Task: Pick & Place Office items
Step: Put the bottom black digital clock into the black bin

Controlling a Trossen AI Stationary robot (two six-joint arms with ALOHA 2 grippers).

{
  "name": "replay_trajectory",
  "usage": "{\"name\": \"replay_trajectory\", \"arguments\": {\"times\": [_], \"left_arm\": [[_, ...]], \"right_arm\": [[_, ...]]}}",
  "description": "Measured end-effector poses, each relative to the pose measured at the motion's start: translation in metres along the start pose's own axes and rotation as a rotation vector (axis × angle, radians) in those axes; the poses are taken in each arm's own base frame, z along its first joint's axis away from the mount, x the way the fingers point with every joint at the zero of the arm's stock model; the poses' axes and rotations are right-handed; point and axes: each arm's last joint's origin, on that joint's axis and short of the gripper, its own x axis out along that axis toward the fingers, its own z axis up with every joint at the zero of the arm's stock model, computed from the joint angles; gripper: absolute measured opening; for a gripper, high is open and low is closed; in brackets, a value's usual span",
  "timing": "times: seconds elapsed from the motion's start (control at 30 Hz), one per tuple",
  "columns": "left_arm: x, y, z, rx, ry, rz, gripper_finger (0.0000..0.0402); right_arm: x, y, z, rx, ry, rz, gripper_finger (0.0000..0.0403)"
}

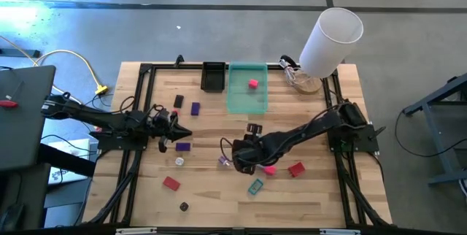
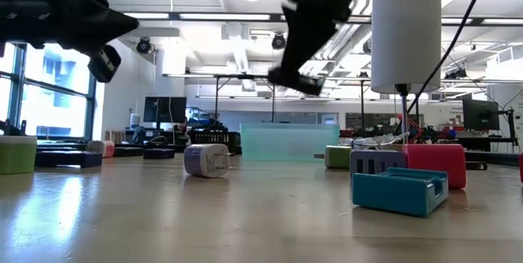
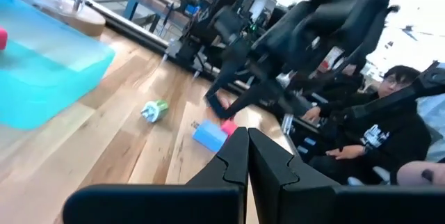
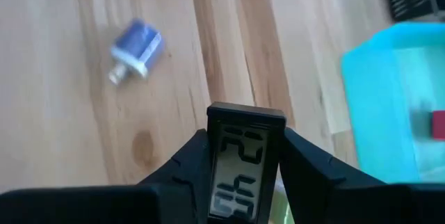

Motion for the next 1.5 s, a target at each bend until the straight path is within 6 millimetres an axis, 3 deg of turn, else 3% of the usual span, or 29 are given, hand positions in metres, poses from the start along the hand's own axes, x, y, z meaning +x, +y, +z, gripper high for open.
{"name": "replay_trajectory", "arguments": {"times": [0.13, 0.3, 0.5, 0.63, 0.8, 0.97, 1.2, 1.5], "left_arm": [[0.004, 0.003, -0.005, -0.013, 0.044, 0.027, 0.0001], [0.006, 0.001, -0.002, -0.125, 0.007, 0.004, 0.0001], [0.008, -0.003, -0.01, -0.12, 0.096, -0.074, 0.0001], [0.01, -0.01, -0.007, -0.125, 0.056, -0.144, 0.0005], [0.012, -0.01, -0.009, -0.052, 0.025, -0.072, 0.0036], [0.018, -0.01, -0.01, 0.022, 0.019, -0.003, 0.0096], [0.026, -0.018, -0.003, 0.373, -0.099, -0.055, 0.0156], [0.035, -0.029, -0.017, 0.979, -0.151, -0.073, 0.0163]], "right_arm": [[-0.011, -0.001, 0.001, 0.004, -0.032, -0.008, 0.0124], [-0.01, -0.002, 0.001, -0.012, -0.037, -0.02, 0.0124], [-0.009, -0.003, 0.003, -0.022, -0.045, -0.021, 0.0124], [-0.009, -0.002, 0.004, -0.032, -0.059, -0.016, 0.0124], [-0.01, -0.002, 0.005, -0.039, -0.064, -0.013, 0.0124], [-0.01, -0.002, 0.005, -0.039, -0.065, -0.013, 0.0124], [-0.01, 0.0, 0.009, -0.05, -0.099, 0.003, 0.0124], [-0.009, 0.001, 0.024, -0.116, -0.209, 0.106, 0.0124]]}}
